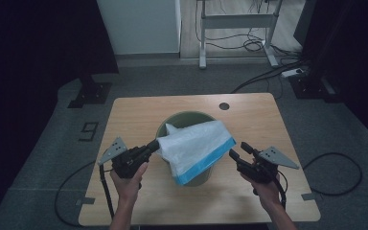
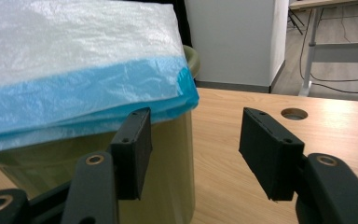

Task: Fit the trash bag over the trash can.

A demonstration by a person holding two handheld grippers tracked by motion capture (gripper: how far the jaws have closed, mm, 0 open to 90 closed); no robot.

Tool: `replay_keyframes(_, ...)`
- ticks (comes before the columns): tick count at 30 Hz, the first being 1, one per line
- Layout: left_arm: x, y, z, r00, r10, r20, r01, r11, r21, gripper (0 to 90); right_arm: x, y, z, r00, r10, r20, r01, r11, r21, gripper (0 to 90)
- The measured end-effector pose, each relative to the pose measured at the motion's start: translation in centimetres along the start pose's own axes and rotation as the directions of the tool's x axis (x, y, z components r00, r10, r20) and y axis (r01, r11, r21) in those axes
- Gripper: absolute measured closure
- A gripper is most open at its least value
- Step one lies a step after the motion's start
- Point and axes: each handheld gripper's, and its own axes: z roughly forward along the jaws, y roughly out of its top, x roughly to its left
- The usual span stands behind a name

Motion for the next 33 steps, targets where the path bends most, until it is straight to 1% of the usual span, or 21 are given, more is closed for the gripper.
replay_keyframes(4, 0.2, 0.0, 0.0, 1.0000, -0.005, 0.005, 0.005, 1.0000, 0.002, 89.7, -0.1, 0.5, 0.4, 0.9996, -0.009, -0.027, 0.008, 0.9998, -0.016, 45.6)
replay_keyframes(6, 0.3, 0.1, 0.0, 0.9999, -0.008, 0.009, 0.008, 1.0000, 0.004, 89.7, -0.3, 0.8, 0.7, 0.9981, 0.006, -0.061, -0.008, 0.9997, -0.025, 49.1)
replay_keyframes(8, 0.3, 0.1, -0.1, 0.9999, -0.007, 0.009, 0.007, 0.9999, 0.007, 89.7, -0.6, 1.0, 1.0, 0.9945, 0.011, -0.104, -0.014, 0.9994, -0.033, 57.6)
replay_keyframes(11, 0.5, 0.1, -0.1, 0.9998, -0.008, 0.015, 0.008, 0.9999, 0.006, 89.6, -0.7, 1.2, 1.3, 0.9872, 0.018, -0.159, -0.025, 0.9988, -0.042, 74.3)
replay_keyframes(13, 0.5, 0.1, -0.1, 0.9995, -0.013, 0.027, 0.013, 0.9999, 0.003, 89.6, -0.6, 1.6, 1.4, 0.9881, 0.010, -0.153, -0.017, 0.9989, -0.043, 85.0)
replay_keyframes(14, 0.5, 0.2, 0.0, 0.9994, -0.011, 0.031, 0.011, 0.9999, 0.004, 89.6, -0.5, 1.8, 1.4, 0.9886, 0.011, -0.150, -0.019, 0.9986, -0.050, 87.8)
replay_keyframes(16, 0.4, 0.3, 0.0, 0.9990, -0.003, 0.044, 0.003, 1.0000, 0.008, 89.6, -0.4, 2.3, 1.3, 0.9930, 0.003, -0.118, -0.010, 0.9979, -0.064, 89.0)
replay_keyframes(19, 0.0, 0.5, 0.3, 0.9969, 0.010, 0.078, -0.011, 0.9999, 0.011, 89.6, -0.4, 3.7, 0.7, 0.9967, -0.024, -0.078, 0.016, 0.9946, -0.103, 89.1)
replay_keyframes(20, -0.2, 0.5, 0.4, 0.9956, 0.014, 0.093, -0.015, 0.9998, 0.012, 89.5, -0.4, 4.4, 0.5, 0.9975, -0.029, -0.064, 0.021, 0.9927, -0.119, 89.1)
replay_keyframes(22, -0.6, 0.7, 0.9, 0.9903, 0.028, 0.136, -0.032, 0.9991, 0.027, 89.2, -0.5, 6.0, -0.1, 0.9987, -0.032, -0.040, 0.026, 0.9880, -0.152, 89.1)
replay_keyframes(23, -1.0, 0.9, 1.2, 0.9882, 0.040, 0.148, -0.047, 0.9980, 0.042, 88.8, -0.5, 6.8, -0.4, 0.9989, -0.036, -0.030, 0.030, 0.9851, -0.169, 89.1)
replay_keyframes(24, -1.2, 1.0, 1.6, 0.9834, 0.046, 0.175, -0.059, 0.9961, 0.066, 88.0, -0.5, 7.7, -0.7, 0.9986, -0.046, -0.025, 0.040, 0.9821, -0.184, 89.1)
replay_keyframes(25, -1.5, 1.2, 1.9, 0.9770, 0.051, 0.207, -0.071, 0.9933, 0.091, 85.7, -0.4, 8.5, -1.0, 0.9984, -0.055, -0.015, 0.050, 0.9775, -0.205, 89.0)
replay_keyframes(27, -2.1, 1.3, 2.3, 0.9729, 0.074, 0.219, -0.103, 0.9873, 0.121, 79.9, -0.3, 10.1, -1.6, 0.9967, -0.081, 0.007, 0.081, 0.9696, -0.231, 89.1)
replay_keyframes(28, -2.3, 1.4, 2.4, 0.9705, 0.079, 0.228, -0.112, 0.9844, 0.136, 73.8, -0.3, 10.8, -1.8, 0.9962, -0.087, 0.011, 0.087, 0.9669, -0.240, 89.1)
replay_keyframes(30, -2.7, 1.5, 2.4, 0.9721, 0.103, 0.211, -0.137, 0.9781, 0.157, 54.2, -0.2, 11.8, -2.1, 0.9952, -0.095, 0.024, 0.098, 0.9640, -0.247, 89.1)
replay_keyframes(32, -2.8, 1.5, 2.0, 0.9689, 0.111, 0.221, -0.150, 0.9745, 0.167, 43.4, -0.1, 12.3, -2.2, 0.9944, -0.101, 0.032, 0.105, 0.9629, -0.248, 89.0)
replay_keyframes(33, -2.9, 1.6, 1.7, 0.9693, 0.115, 0.217, -0.153, 0.9743, 0.165, 38.2, -0.1, 12.4, -2.2, 0.9937, -0.106, 0.036, 0.111, 0.9631, -0.245, 89.1)
